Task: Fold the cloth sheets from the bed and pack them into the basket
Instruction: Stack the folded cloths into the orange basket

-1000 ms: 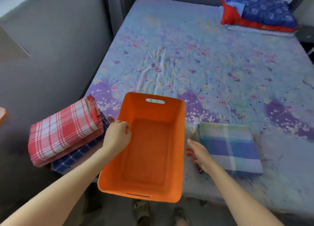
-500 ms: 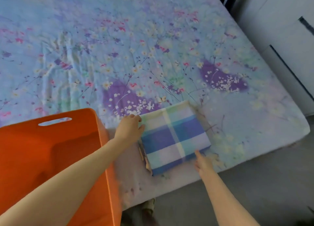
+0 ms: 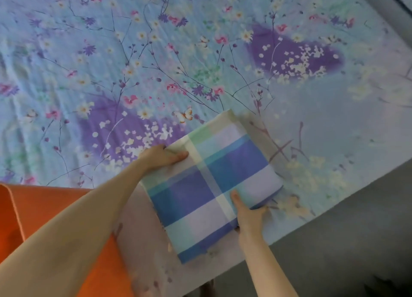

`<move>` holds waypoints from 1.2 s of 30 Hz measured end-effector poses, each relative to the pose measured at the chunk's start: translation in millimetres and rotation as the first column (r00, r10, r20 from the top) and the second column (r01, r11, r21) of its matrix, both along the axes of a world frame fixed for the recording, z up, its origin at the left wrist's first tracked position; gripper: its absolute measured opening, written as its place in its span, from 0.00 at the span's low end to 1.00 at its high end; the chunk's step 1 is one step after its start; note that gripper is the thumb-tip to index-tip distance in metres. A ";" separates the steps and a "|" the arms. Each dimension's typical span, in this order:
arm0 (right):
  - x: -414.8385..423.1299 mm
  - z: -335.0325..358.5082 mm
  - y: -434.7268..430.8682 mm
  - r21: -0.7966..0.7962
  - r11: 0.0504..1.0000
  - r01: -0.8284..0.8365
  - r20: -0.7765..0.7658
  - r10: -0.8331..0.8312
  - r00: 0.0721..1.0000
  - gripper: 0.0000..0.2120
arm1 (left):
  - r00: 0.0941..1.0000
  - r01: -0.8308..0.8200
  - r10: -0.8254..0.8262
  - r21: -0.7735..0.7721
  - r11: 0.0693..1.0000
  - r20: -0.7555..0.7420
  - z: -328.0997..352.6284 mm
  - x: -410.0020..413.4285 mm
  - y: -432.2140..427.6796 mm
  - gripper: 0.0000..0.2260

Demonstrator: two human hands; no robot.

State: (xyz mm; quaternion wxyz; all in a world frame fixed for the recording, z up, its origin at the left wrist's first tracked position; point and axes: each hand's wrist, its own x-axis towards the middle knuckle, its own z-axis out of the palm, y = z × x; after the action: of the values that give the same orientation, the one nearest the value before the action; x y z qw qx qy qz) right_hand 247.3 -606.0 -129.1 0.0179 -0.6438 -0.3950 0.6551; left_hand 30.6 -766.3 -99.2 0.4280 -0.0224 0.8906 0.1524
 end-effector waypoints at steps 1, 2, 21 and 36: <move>-0.3 0.6 -5.3 0.000 1.000 0.018 -0.006 -0.018 1.000 0.49 | 1.000 -0.013 0.013 0.013 1.000 0.020 -0.9 1.5 0.2 0.47; -2.3 3.6 -9.4 0.016 0.999 0.045 -0.013 -0.045 0.999 0.50 | 0.999 -0.026 0.025 0.026 0.999 0.037 -0.5 3.2 0.5 0.47; -16.2 244.7 -61.1 0.409 0.908 -0.091 -0.318 0.236 0.918 0.29 | 0.805 -0.223 0.346 0.295 0.929 -0.482 257.5 81.0 -102.6 0.26; 19.5 305.5 -293.3 0.637 0.496 -0.590 -0.186 0.842 0.507 0.38 | 0.441 -0.607 0.715 0.407 0.683 -0.542 286.7 278.5 -349.2 0.27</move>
State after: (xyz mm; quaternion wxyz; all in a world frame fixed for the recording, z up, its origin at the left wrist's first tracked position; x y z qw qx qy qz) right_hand 266.8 -899.3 176.4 -0.0058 -0.1980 -0.7688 0.6081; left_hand 309.1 -1115.5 187.5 -0.0131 -0.2801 0.8848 0.3721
